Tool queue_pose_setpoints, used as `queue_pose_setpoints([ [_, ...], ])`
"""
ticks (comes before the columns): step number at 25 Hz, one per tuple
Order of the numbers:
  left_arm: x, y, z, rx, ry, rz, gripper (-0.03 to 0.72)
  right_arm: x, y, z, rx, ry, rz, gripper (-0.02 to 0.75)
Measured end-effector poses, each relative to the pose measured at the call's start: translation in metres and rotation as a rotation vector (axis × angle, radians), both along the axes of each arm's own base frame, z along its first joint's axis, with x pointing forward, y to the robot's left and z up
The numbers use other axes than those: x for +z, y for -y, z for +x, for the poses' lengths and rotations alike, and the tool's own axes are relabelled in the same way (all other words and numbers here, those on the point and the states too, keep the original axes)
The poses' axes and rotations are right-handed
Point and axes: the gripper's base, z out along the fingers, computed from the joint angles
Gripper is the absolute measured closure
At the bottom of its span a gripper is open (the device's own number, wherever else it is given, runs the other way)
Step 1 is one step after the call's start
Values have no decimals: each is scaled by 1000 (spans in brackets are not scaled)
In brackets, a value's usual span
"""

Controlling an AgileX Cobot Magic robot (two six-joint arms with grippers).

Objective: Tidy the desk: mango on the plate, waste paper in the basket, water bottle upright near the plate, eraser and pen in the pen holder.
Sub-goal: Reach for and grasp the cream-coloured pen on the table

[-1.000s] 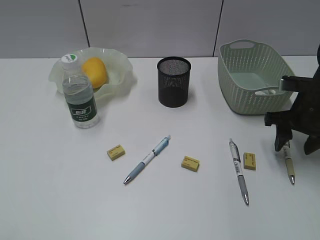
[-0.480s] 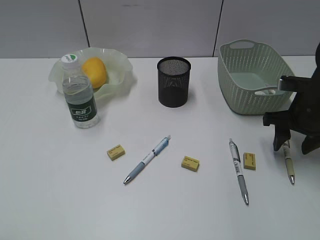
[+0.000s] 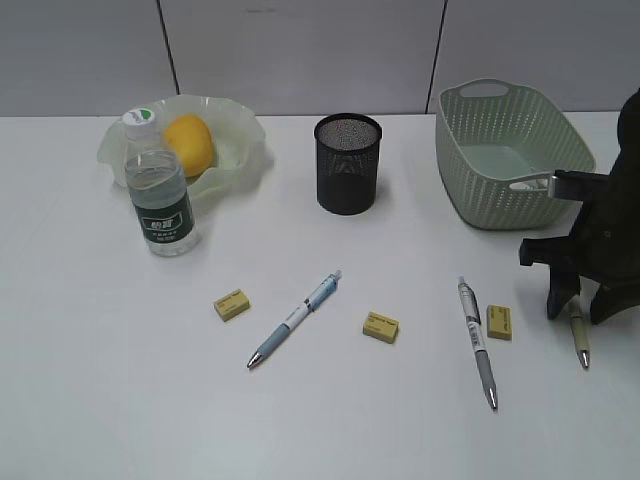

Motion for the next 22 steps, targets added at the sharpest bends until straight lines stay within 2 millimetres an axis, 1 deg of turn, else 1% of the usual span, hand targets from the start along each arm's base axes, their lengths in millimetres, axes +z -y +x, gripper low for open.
queue_pose_setpoints([
  [3, 0, 0, 0, 1, 0, 1, 235, 0, 0, 0, 4, -2, -4, 400],
  [5, 0, 0, 0, 1, 0, 2, 235, 0, 1, -1, 14, -7, -14, 429],
  [22, 0, 0, 0, 2, 0, 2, 235, 0, 2, -1, 24, -13, -24, 458],
])
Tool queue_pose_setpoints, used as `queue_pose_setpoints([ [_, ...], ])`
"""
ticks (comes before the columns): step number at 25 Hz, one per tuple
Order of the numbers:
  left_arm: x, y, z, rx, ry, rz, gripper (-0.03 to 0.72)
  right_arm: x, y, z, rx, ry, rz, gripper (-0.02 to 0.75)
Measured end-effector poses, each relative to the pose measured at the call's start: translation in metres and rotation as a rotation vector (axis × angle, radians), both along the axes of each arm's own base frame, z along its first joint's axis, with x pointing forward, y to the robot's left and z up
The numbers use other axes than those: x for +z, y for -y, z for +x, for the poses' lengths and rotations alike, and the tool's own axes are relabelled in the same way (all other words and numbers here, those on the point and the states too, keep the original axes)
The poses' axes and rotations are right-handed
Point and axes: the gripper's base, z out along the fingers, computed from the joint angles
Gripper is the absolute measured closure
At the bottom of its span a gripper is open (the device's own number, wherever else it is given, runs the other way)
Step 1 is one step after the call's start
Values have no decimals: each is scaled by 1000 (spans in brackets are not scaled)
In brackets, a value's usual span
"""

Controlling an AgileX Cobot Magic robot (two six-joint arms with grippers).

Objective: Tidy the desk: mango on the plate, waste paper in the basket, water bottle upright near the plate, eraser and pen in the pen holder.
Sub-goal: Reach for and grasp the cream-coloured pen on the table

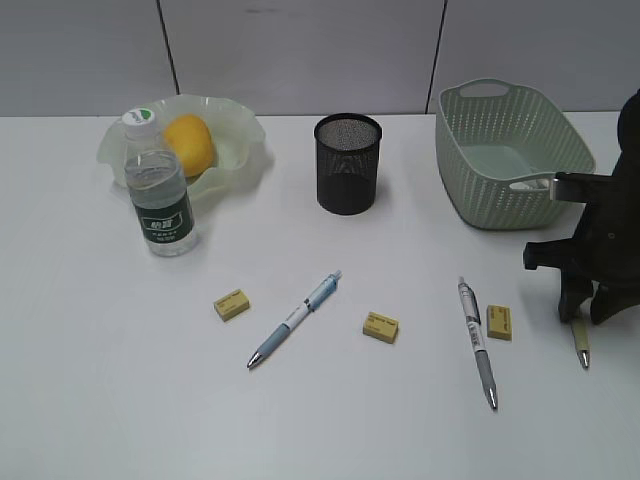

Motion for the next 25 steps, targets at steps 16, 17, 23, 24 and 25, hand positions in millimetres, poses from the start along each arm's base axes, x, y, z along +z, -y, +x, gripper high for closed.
queue_pose_setpoints([
  [16, 0, 0, 0, 0, 0, 0, 235, -6, -1, 2, -9, -16, 7, 542],
  [17, 0, 0, 0, 0, 0, 0, 235, -6, -1, 1, -10, -17, 7, 581],
  [23, 0, 0, 0, 0, 0, 0, 235, -6, -1, 2, -7, -23, 5, 622],
  [24, 0, 0, 0, 0, 0, 0, 235, -6, -1, 2, -3, -18, 5, 622],
  [25, 0, 0, 0, 0, 0, 0, 235, -6, -1, 1, 2, -31, 3, 622],
])
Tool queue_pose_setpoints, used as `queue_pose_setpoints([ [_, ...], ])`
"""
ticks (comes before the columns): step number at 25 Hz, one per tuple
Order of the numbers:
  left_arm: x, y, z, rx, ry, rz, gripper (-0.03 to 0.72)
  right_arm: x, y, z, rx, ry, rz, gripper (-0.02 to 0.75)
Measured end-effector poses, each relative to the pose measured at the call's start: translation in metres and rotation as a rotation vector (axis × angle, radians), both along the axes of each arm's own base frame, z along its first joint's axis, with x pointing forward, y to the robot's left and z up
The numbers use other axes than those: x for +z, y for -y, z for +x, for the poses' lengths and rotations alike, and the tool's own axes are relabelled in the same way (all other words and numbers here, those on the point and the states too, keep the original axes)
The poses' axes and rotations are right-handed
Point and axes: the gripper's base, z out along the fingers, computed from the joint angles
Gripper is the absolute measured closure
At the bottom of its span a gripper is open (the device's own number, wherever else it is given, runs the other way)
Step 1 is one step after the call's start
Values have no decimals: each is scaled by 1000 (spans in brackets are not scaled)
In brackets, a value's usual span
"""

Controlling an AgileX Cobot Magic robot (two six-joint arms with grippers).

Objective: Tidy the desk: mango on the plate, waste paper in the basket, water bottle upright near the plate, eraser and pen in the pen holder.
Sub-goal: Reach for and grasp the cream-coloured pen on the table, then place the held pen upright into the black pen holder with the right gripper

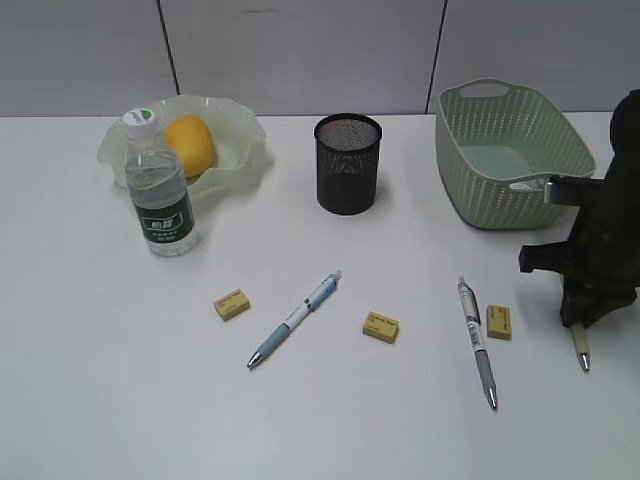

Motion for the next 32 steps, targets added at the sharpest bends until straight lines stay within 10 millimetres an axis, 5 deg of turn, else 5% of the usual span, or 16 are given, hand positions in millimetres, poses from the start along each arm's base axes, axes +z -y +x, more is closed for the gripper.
queue_pose_setpoints([
  [5, 0, 0, 0, 0, 0, 0, 235, 11, 2, -16, 51, -28, -3, 622],
  [19, 0, 0, 0, 0, 0, 0, 235, 114, -5, -53, 224, 233, 124, 622],
  [26, 0, 0, 0, 0, 0, 0, 235, 120, -51, -65, 444, 257, 172, 622],
  [32, 0, 0, 0, 1, 0, 1, 235, 134, -84, -65, 469, 328, 201, 622],
])
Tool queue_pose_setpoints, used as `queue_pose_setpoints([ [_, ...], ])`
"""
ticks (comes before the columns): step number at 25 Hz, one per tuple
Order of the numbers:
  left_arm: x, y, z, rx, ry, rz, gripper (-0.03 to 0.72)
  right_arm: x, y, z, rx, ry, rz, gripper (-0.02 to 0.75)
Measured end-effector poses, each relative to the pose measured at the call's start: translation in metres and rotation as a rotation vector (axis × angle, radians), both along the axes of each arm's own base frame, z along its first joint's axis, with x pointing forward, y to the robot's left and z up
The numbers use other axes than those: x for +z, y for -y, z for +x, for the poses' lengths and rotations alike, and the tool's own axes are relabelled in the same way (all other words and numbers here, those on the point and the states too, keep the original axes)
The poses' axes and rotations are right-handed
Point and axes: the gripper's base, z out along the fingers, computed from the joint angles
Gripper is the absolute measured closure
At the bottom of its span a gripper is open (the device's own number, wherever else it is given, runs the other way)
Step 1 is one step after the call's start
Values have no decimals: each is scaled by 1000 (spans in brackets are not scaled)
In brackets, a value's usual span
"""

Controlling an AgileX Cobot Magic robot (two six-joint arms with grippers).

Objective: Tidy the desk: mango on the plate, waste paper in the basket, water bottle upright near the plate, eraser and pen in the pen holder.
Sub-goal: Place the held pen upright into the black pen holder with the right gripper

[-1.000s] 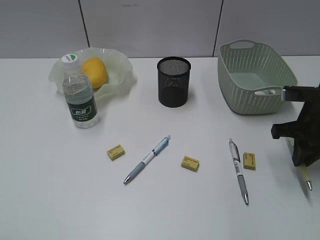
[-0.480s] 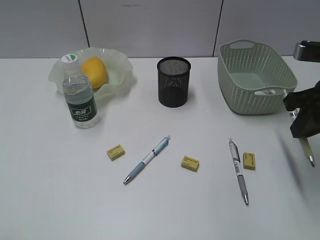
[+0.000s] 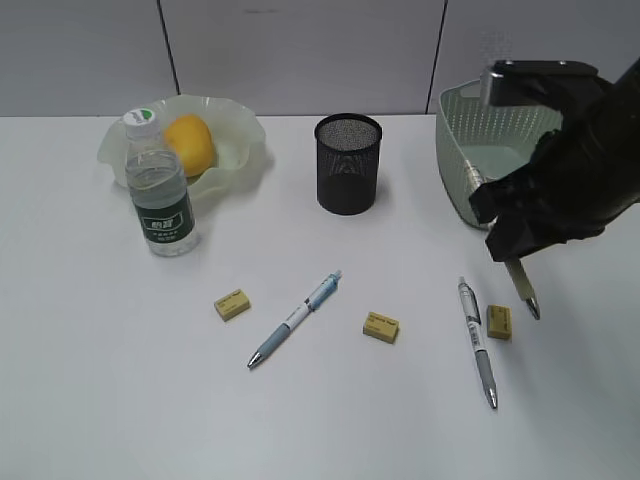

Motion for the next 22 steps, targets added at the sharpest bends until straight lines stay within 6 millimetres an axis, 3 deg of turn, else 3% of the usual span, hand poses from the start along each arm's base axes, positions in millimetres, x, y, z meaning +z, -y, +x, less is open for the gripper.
queue_pose_setpoints([
  [9, 0, 0, 0, 0, 0, 0, 235, 10, -4, 10, -30, 133, 47, 622],
  [22, 0, 0, 0, 0, 0, 0, 235, 48, -12, 57, -107, 777, 228, 622],
])
